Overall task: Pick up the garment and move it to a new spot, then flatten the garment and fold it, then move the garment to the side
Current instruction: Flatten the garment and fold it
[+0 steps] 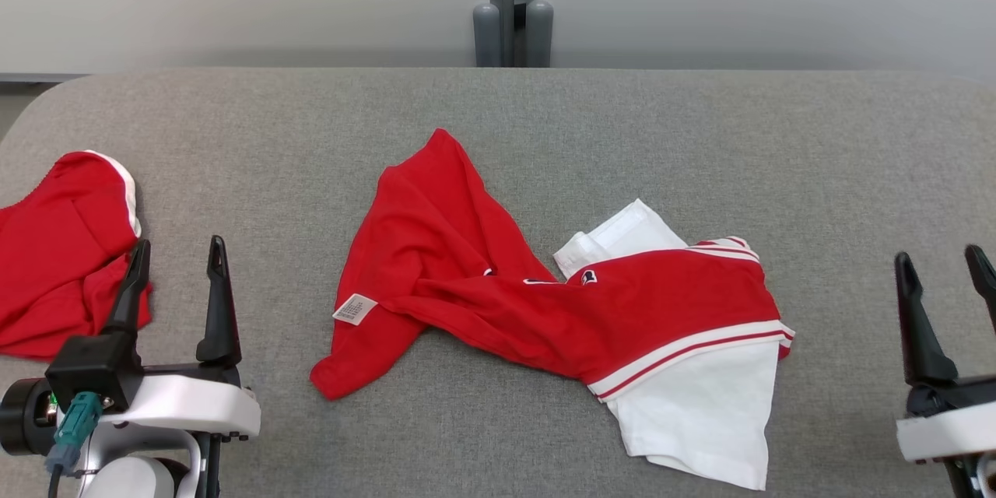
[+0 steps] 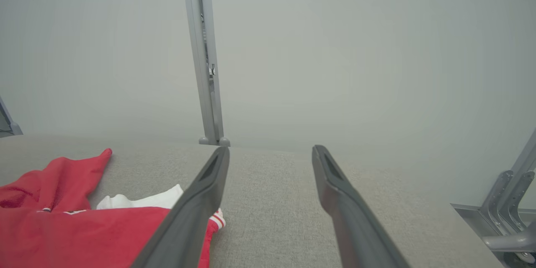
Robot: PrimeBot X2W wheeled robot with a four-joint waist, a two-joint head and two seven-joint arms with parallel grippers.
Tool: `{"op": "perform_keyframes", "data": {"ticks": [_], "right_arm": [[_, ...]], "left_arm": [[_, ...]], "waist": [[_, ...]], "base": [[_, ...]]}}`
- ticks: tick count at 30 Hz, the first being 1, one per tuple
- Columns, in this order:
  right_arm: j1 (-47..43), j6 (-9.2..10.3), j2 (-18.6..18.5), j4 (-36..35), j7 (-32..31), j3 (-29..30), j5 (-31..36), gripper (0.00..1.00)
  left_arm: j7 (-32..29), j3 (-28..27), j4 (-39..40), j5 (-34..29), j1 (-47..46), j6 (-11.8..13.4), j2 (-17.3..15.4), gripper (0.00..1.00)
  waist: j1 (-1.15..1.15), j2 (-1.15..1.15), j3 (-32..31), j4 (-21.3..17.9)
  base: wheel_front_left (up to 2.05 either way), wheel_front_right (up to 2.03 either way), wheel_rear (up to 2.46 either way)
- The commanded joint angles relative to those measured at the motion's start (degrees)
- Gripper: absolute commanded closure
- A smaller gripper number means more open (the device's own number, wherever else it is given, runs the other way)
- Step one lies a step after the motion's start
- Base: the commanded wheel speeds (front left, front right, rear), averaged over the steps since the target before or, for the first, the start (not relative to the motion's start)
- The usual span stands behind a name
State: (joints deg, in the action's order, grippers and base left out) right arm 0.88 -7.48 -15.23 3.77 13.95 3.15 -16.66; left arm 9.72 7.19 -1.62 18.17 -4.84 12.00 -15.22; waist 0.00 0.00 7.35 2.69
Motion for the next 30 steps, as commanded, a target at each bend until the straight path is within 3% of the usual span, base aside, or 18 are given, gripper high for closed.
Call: {"op": "perform_keyframes", "data": {"ticks": [1,8,30], "right_arm": [[0.8,-0.03,1.7,-1.9,-1.5,0.8,1.8,0.0],[0.8,-0.03,8.5,-5.4,-6.1,0.1,5.1,0.0],[-3.9,-0.03,11.2,-4.2,-8.8,1.0,4.3,0.0]], "left_arm": [[-0.2,0.0,0.5,-0.3,0.9,0.3,-0.3,0.0],[-0.2,0.6,1.9,-0.4,3.3,1.1,-0.3,0.0],[-2.3,3.9,2.2,-1.2,5.6,1.1,-0.7,0.0]], "waist": [[0.0,0.0,-0.5,0.0],[0.0,0.0,-2.0,0.0],[0.0,0.0,-4.2,0.4]], "base": [[0.0,0.0,0.0],[0.0,0.0,0.0],[0.0,0.0,0.0]]}}
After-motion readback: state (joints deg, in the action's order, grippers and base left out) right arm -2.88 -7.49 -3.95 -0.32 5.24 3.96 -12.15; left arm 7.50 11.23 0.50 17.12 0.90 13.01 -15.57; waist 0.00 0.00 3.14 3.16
